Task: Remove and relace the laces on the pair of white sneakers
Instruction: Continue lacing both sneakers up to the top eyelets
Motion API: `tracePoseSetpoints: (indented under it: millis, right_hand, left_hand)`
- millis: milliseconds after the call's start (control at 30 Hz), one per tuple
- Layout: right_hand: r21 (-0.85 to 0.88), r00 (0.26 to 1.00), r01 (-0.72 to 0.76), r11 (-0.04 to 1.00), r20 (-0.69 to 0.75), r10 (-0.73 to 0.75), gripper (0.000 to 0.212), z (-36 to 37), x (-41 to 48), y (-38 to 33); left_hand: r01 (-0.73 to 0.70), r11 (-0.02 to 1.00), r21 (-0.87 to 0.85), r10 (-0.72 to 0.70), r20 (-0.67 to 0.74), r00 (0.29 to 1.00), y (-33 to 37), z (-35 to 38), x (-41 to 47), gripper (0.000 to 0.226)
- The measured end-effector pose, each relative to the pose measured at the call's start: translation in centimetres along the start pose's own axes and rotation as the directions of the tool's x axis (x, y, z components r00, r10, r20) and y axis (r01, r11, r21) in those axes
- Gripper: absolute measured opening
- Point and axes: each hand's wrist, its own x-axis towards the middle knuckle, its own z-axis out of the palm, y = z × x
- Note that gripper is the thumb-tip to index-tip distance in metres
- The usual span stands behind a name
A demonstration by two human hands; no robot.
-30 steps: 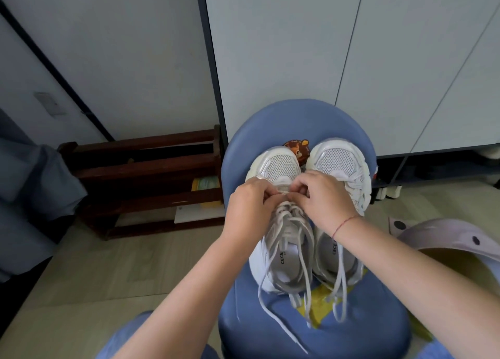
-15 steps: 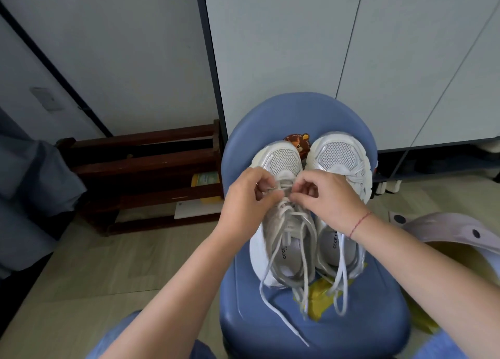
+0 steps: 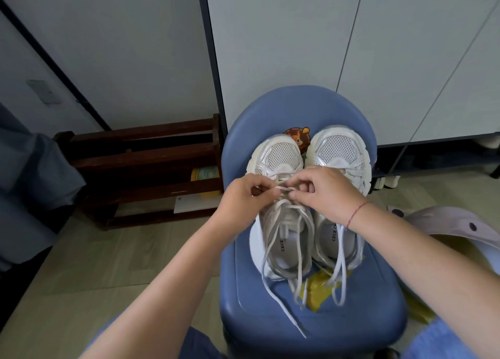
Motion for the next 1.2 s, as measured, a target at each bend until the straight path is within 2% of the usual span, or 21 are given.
tracePoseSetpoints:
  millis: [100, 233, 333, 533, 600, 667, 767, 867, 933, 1067, 1200]
  right_hand:
    - [0.087, 1.0, -0.03, 0.996, 0.001, 0.03, 0.008, 0.2, 0.1, 0.1]
    - [0.148, 0.999, -0.053, 0.988, 0.016, 0.051, 0.009, -0.2, 0.3, 0.7]
    - [0.131, 0.998, -0.043, 0.99, 0.042, 0.038, 0.013, -0.8, 0.1, 1.0]
    - [0.036, 0.996, -0.084, 0.996, -0.013, 0.085, 0.017, -1.4, 0.0, 1.0]
    - [-0.024, 0.995, -0.099, 0.995, -0.023, 0.098, 0.017, -1.1, -0.1, 1.1]
    - [-0.064, 0.993, -0.09, 0.994, -0.083, 0.084, 0.014, -0.5, -0.3, 1.0]
    - [0.037, 0.985, -0.073, 0.997, -0.153, 0.078, 0.017, -0.1, -0.7, 0.9]
    - [0.084, 0.988, -0.083, 0.993, -0.122, 0.093, 0.016, -0.5, -1.0, 0.6]
    - [0.061, 0.991, -0.093, 0.994, -0.096, 0.098, 0.013, -0.4, -1.1, 0.3]
    - [0.02, 0.991, -0.092, 0.996, -0.093, 0.093, 0.01, 0.1, -1.1, 0.0]
    - [-0.029, 0.995, -0.083, 0.996, -0.061, 0.081, 0.007, 0.1, -0.7, -0.4]
  left_hand:
    - [0.108, 0.976, -0.189, -0.099, 0.06, 0.993, -0.4, -0.1, -0.3, 0.012]
    - [0.151, 0.954, -0.259, -0.138, 0.065, 0.988, -0.4, -0.1, -0.4, 0.013]
    - [0.197, 0.925, -0.323, -0.182, 0.077, 0.98, -0.7, -0.3, -0.5, 0.014]
    - [0.228, 0.893, -0.389, -0.225, 0.052, 0.973, -1.0, -0.3, -0.8, 0.018]
    - [0.214, 0.92, -0.328, -0.222, 0.013, 0.975, -1.0, 0.1, -0.8, 0.018]
    - [0.155, 0.971, -0.18, -0.168, -0.059, 0.984, -0.8, 0.5, -0.9, 0.014]
    - [0.029, 0.998, -0.061, -0.038, -0.149, 0.988, -0.5, 0.8, -1.0, 0.016]
    - [-0.036, 0.999, -0.015, 0.034, -0.127, 0.991, -0.1, 0.7, -1.0, 0.019]
    - [-0.059, 0.998, 0.033, 0.062, -0.09, 0.994, 0.2, 0.8, -1.0, 0.014]
    - [-0.162, 0.969, 0.185, 0.184, -0.111, 0.977, 0.3, 1.1, -1.2, 0.022]
    - [-0.161, 0.94, 0.301, 0.205, -0.123, 0.971, 0.7, 1.3, -1.2, 0.012]
